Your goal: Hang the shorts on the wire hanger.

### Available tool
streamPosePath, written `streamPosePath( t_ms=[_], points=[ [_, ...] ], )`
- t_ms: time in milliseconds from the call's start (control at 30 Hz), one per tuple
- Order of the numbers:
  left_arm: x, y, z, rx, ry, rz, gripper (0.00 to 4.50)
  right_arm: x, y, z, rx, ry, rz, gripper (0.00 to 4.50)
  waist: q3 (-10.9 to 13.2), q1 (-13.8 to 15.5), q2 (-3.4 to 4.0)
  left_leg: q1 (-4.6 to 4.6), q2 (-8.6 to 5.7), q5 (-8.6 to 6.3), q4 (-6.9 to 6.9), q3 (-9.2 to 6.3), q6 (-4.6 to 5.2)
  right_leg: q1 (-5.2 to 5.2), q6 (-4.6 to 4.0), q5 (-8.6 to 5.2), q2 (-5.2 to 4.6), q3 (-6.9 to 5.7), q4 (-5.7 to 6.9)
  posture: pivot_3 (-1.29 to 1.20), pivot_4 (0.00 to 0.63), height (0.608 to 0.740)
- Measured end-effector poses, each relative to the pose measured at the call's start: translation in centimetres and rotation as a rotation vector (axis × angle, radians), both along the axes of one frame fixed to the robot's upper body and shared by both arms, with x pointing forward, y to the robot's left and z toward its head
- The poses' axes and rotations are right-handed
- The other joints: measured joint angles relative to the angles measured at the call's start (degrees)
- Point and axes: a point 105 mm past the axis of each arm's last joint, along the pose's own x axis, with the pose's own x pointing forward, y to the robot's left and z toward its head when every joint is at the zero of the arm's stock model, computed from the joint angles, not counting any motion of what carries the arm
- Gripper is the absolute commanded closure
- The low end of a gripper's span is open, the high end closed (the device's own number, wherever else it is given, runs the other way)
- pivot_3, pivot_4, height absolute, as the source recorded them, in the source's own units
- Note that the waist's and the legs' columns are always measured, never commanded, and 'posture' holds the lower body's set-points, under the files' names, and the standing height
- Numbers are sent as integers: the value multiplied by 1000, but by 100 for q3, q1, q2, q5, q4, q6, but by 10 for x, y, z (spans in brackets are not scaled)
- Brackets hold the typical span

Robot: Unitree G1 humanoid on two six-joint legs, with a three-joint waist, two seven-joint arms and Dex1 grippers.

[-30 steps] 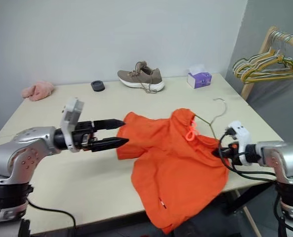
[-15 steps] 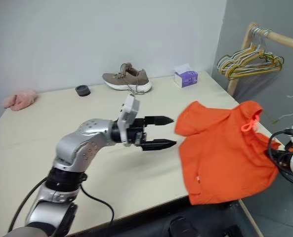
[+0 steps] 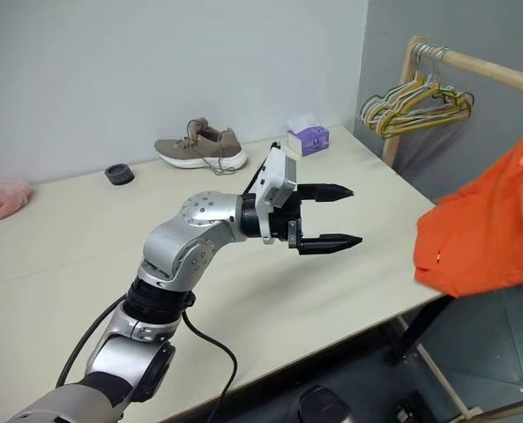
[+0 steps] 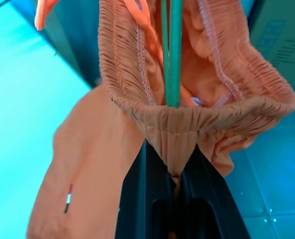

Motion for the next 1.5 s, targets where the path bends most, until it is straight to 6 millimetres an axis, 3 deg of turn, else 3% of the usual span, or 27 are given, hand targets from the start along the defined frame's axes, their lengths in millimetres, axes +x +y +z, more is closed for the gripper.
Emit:
streamPosePath(
  t_ms=[167,467,733,1100,1367,1500],
  points=[
    [-2,-4,2,-7,-6,-10,34,10,-9,4,69,13,-45,4500,0,-5,1,3,0,-1,-10,10,2,3,0,0,-5,21,-4,-449,5,740],
    [-13,-20,17,-42,17,-93,34,16,-15,-26,184,149,-81,4500,5,-4,-3,17,-1,-4,-21,52,7,4,1,0,-3,74,-6,-429,2,740],
    [-16,-18,49,-201,38,-132,34,15,-19,-40,228,184,-99,4500,10,9,-10,25,-2,-7,-20,79,11,5,4,0,-4,96,-9,-436,1,740],
    [-20,-14,66,-377,93,-175,34,19,-9,-27,146,162,-18,4500,31,-10,4,42,1,-13,-21,132,20,5,19,-2,-4,126,-9,-447,0,740],
    [-18,-13,61,-417,137,-154,34,15,0,-4,-63,67,14,4500,30,-35,7,44,4,-16,-22,127,23,8,24,-2,-4,128,-12,-443,0,740],
    [-17,-12,62,-427,133,-148,34,14,6,-3,-94,8,-30,4500,30,-40,6,42,4,-17,-20,128,24,8,26,-1,-5,128,-12,-443,0,740]
  ],
)
